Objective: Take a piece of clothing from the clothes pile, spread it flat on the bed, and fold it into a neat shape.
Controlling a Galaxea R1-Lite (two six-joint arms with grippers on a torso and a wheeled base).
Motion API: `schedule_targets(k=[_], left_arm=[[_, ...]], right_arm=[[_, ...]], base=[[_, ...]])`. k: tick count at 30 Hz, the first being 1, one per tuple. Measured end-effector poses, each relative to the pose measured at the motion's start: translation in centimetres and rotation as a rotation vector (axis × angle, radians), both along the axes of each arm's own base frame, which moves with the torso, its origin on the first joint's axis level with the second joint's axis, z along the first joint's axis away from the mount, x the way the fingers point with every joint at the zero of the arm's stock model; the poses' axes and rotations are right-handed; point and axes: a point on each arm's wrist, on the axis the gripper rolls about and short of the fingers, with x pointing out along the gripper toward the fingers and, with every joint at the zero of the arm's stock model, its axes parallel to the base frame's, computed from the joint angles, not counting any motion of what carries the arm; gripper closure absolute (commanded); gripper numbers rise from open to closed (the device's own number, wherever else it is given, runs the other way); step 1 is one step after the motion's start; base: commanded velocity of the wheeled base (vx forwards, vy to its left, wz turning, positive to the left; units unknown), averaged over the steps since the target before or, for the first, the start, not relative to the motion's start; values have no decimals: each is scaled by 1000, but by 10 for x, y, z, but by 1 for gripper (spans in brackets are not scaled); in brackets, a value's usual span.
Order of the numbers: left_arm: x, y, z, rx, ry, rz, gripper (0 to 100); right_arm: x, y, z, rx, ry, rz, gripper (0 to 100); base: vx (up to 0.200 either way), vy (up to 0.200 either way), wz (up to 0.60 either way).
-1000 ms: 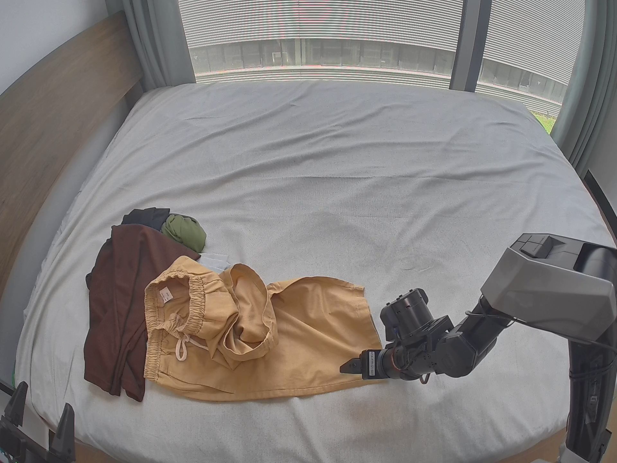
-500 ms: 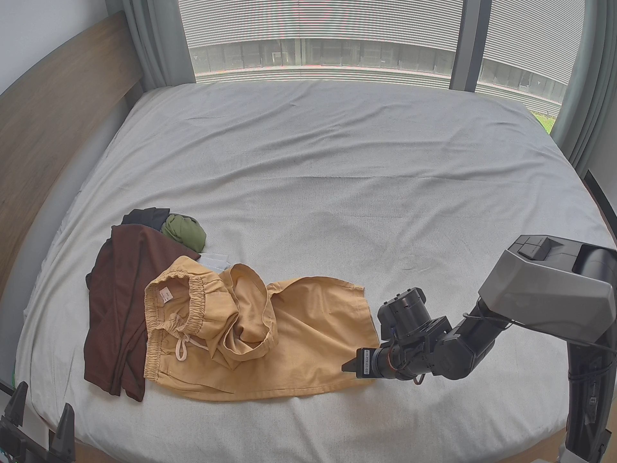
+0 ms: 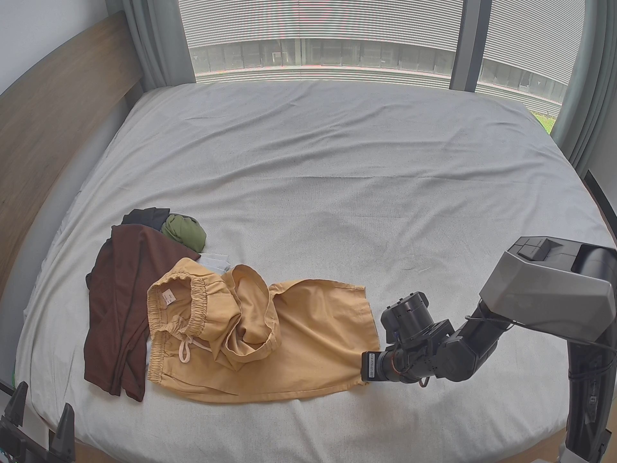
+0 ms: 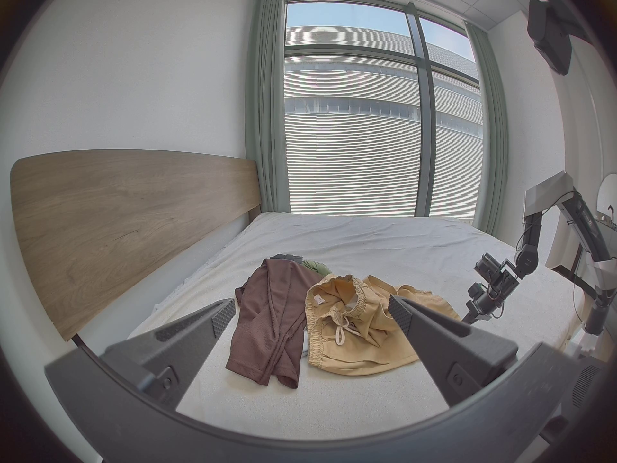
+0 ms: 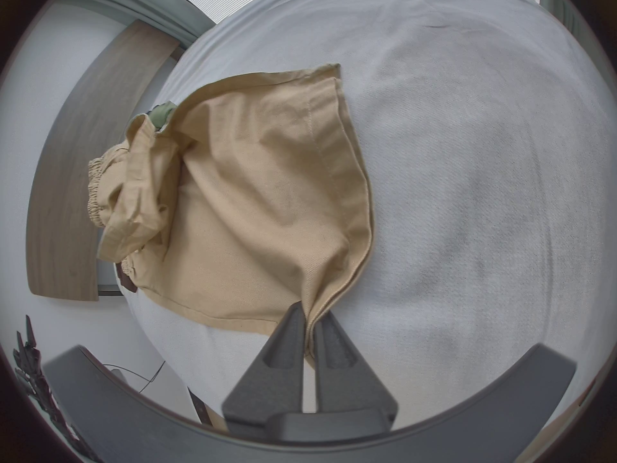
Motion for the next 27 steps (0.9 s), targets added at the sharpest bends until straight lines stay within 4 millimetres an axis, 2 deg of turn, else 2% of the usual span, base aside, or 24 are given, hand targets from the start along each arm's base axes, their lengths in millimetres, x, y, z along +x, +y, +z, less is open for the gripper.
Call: schedule_targets(k=[11,27], left_arm=[[0,0,0,3,0,0,0],[0,0,0,3,0,0,0]], right_arm=[[-4,-24,-5,-98,-5,-45,100],[-16,-39,-7,-151,22,-82,100]], base=[[0,0,0],[0,0,0]])
